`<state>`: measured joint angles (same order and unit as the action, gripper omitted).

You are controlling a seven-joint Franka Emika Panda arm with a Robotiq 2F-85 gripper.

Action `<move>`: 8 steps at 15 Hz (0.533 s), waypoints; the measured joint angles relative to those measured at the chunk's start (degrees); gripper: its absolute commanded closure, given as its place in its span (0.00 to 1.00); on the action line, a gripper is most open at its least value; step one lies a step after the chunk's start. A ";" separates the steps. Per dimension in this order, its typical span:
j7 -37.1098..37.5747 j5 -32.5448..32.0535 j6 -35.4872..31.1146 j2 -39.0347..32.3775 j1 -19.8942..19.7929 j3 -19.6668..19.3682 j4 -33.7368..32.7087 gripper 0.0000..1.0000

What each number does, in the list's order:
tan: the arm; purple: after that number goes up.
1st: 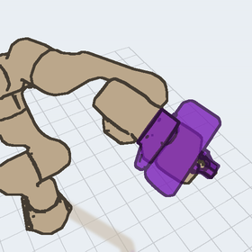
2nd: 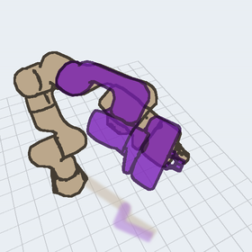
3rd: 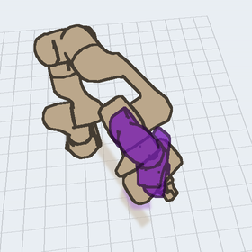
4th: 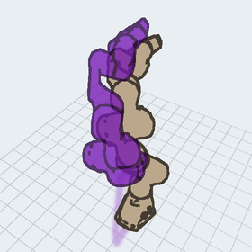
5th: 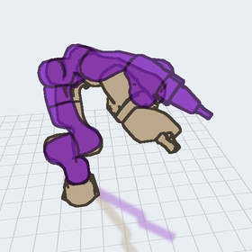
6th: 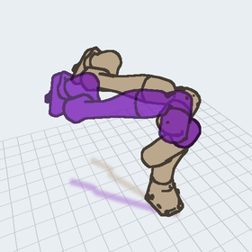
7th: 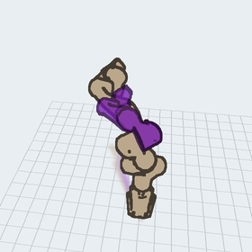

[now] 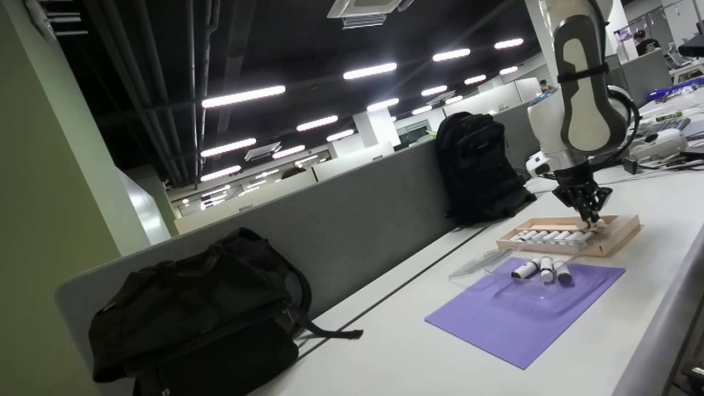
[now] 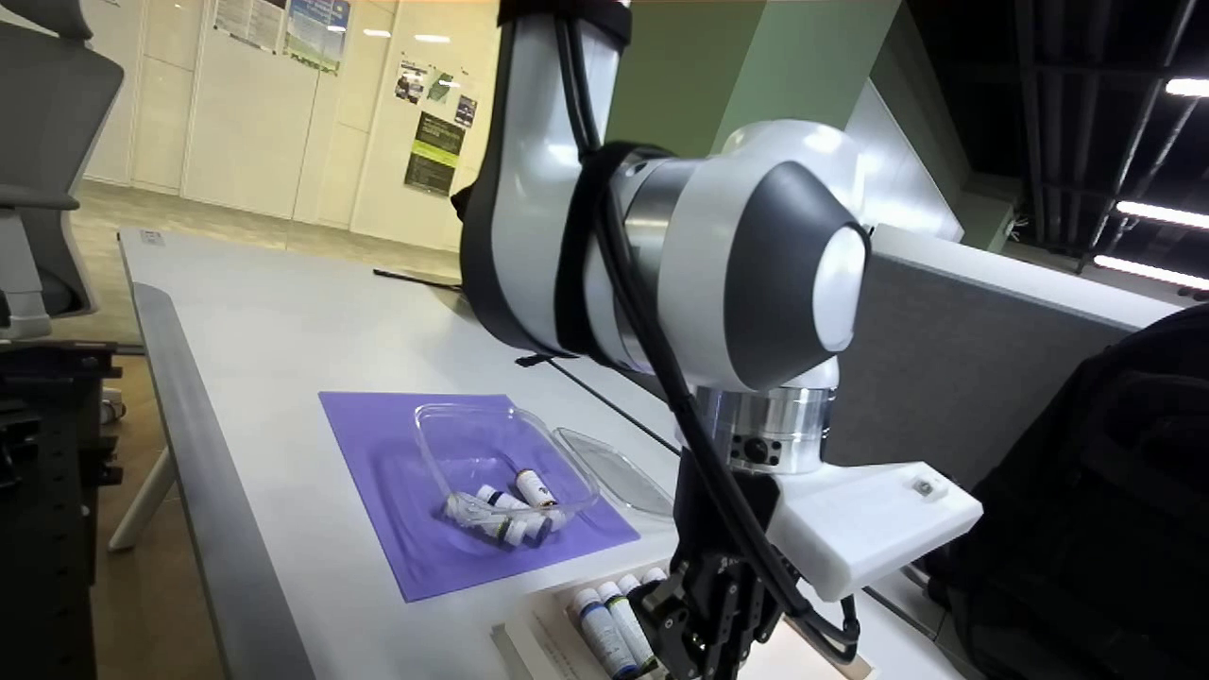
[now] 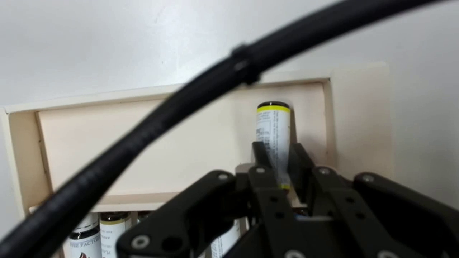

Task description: Put the white object into the tray.

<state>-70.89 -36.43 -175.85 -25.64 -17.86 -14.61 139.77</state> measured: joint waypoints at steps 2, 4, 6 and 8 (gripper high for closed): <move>0.00 1.20 0.11 -0.01 0.01 0.14 0.00 0.40; 0.00 2.74 0.19 0.08 0.10 0.58 -0.05 0.26; -0.01 4.27 0.59 0.78 0.25 1.39 -0.06 0.66; -0.02 5.50 0.66 2.05 0.53 2.33 -0.04 0.72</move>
<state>-70.90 -30.92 -175.19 -23.59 -17.33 -12.28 139.74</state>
